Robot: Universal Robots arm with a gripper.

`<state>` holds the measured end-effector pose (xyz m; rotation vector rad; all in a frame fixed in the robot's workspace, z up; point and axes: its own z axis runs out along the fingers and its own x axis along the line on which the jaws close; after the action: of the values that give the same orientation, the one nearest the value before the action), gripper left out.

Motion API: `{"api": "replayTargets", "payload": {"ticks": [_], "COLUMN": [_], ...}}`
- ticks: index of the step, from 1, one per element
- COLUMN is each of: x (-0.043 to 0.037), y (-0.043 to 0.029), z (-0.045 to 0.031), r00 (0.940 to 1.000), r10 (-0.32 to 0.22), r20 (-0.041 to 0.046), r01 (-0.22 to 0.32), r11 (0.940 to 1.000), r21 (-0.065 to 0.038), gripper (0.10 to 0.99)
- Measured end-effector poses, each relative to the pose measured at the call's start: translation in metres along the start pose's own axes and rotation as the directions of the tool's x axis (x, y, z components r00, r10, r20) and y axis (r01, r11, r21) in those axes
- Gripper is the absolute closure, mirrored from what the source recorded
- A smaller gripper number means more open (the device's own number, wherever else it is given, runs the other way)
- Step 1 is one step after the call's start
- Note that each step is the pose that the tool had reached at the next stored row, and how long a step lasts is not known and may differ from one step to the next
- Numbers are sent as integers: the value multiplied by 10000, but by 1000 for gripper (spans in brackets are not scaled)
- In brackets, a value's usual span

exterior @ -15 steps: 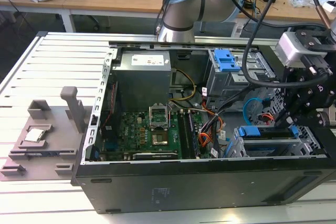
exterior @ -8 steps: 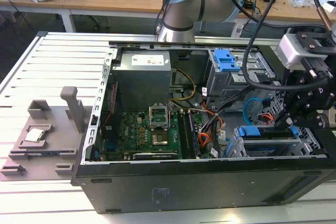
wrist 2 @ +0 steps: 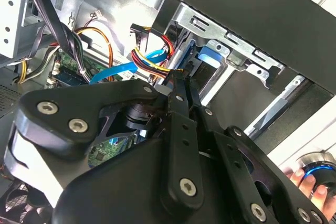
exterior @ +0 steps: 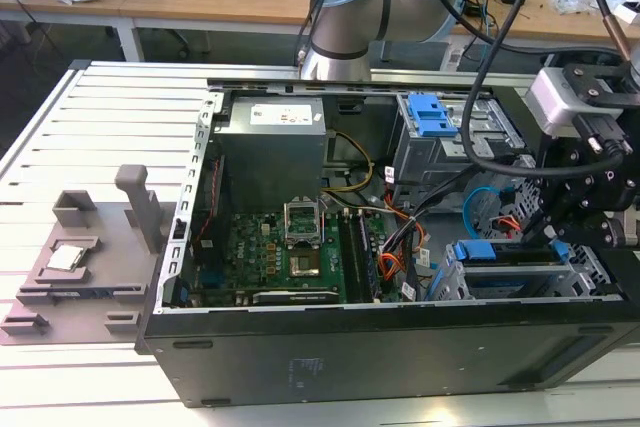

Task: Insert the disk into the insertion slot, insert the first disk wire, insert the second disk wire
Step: 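Insert the first disk wire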

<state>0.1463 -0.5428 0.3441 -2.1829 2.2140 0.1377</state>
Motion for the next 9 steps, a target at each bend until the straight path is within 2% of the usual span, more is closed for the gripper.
{"api": "replayTargets", "payload": {"ticks": [9], "x": [18], "y": [-7], "z": [47], "r00": [10000], "r10": [-3], "r20": [1], "r01": [3], "r11": [10000], "r21": [-1], "gripper": [929]}}
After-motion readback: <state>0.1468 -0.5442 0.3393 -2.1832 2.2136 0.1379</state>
